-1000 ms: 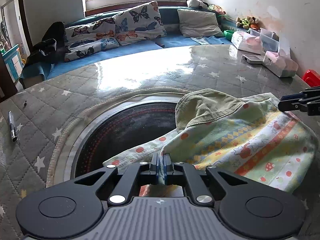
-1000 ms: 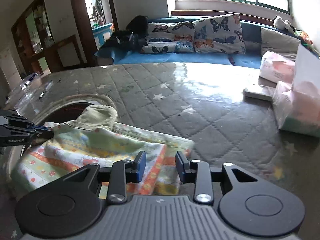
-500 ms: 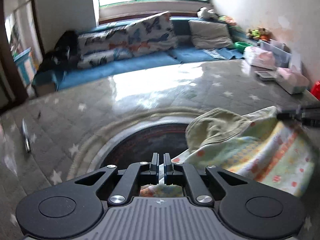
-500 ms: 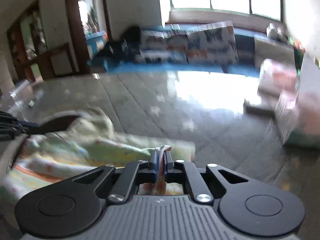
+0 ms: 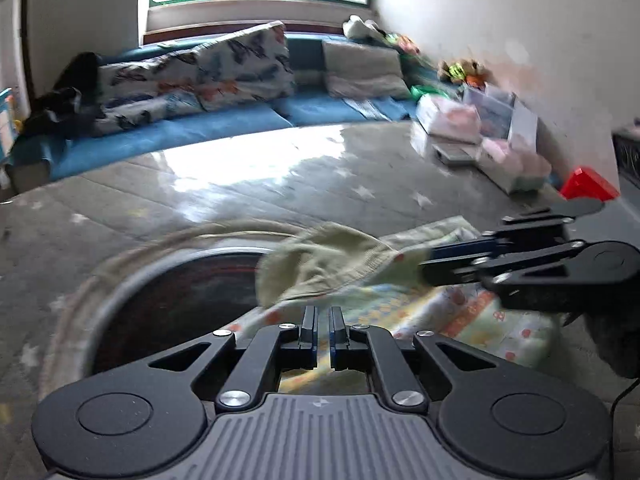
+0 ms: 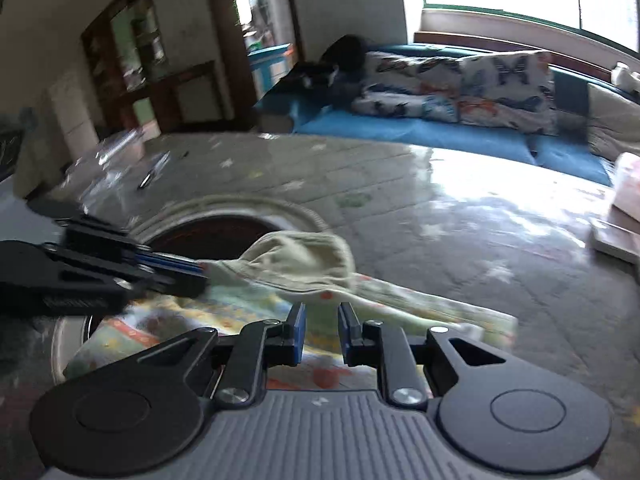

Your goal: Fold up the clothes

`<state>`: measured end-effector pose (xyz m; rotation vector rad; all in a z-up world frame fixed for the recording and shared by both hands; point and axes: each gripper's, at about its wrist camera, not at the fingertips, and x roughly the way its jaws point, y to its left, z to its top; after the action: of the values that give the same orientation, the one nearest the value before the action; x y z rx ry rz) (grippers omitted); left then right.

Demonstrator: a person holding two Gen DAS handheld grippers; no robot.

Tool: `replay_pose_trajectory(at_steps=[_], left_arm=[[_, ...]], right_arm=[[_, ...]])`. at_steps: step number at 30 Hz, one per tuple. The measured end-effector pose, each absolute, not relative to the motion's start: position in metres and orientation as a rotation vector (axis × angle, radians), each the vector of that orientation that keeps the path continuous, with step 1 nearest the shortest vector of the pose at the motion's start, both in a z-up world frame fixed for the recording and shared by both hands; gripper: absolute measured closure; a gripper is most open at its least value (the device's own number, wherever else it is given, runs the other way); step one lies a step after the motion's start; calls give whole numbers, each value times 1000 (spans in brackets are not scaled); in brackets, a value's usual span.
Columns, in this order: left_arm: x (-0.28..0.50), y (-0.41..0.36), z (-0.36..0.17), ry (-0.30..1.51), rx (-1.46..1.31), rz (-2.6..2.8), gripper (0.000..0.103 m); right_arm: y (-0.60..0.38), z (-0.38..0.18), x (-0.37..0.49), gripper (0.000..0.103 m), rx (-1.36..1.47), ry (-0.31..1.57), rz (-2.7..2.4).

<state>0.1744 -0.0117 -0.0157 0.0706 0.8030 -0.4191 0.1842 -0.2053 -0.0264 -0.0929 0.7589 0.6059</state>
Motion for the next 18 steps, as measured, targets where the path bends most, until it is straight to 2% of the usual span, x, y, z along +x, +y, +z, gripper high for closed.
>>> replay_pose_trajectory(at_steps=[11,18], left_arm=[[213,-6,-37,844,-9,-345,96],[217,-4,-35,855,-27,-341,96]], right_arm=[[-184,-43,212,84,-55,744,583],[-195,-25,192,78,-109,749,628]])
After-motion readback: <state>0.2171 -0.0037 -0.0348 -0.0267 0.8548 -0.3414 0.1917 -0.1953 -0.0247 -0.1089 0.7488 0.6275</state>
